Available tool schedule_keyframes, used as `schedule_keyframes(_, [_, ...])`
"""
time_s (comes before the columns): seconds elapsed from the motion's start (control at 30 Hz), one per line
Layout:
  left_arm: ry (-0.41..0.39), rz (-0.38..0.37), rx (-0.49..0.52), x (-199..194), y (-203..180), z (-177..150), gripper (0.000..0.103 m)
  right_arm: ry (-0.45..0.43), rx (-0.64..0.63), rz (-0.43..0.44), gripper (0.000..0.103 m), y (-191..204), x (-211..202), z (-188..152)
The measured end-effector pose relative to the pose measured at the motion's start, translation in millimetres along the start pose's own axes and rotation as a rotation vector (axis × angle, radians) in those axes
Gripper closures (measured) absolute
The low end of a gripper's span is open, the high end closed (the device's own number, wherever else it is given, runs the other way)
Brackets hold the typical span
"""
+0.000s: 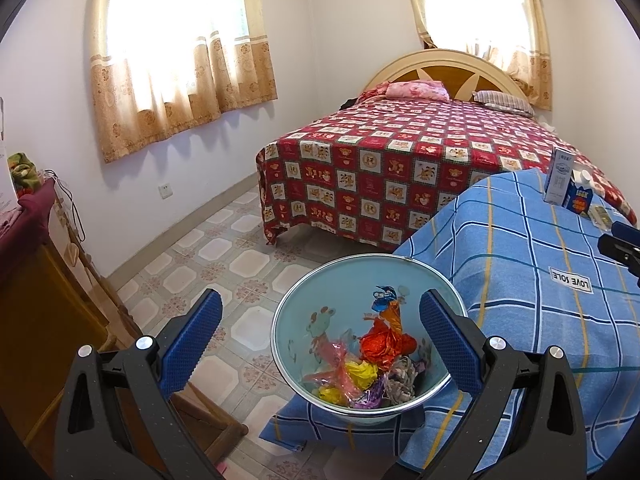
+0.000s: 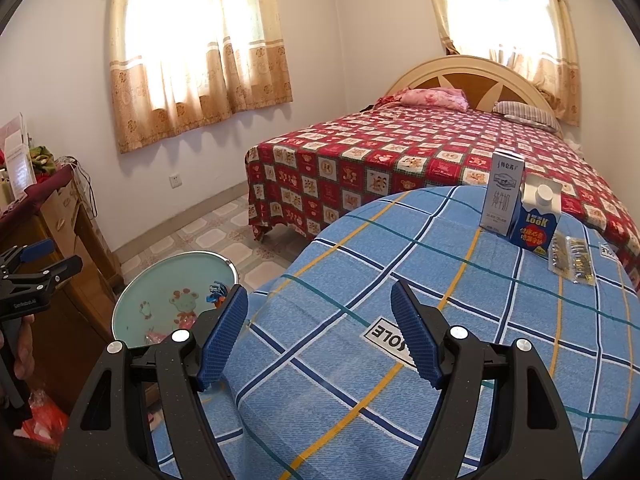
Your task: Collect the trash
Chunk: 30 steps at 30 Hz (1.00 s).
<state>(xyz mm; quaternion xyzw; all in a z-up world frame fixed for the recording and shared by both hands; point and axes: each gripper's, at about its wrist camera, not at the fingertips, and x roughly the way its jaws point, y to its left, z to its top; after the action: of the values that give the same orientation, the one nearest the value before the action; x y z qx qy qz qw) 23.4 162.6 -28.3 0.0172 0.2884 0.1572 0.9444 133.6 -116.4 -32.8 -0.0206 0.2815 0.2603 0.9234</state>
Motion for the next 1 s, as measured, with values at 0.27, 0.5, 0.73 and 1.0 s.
schedule_keyframes(0.27, [0.011, -0.003, 0.017, 2, -6, -1, 0.006, 0.003, 0.0, 0.001, 0.028, 0, 0, 0])
schedule_keyframes(0.5, [0.018, -0.009, 0.037, 3, -11, -3, 0.006, 0.007, -0.003, 0.004, 0.028, 0, -1, -3])
schedule_keyframes(0.73, [0.002, -0.004, 0.048, 1, -14, -4, 0.006, 0.007, -0.003, 0.001, 0.027, 0, -1, -4])
schedule_keyframes(1.0, [0.02, -0.018, 0.043, 3, -15, -2, 0.006, 0.0, 0.007, -0.022, 0.025, -11, -5, -3])
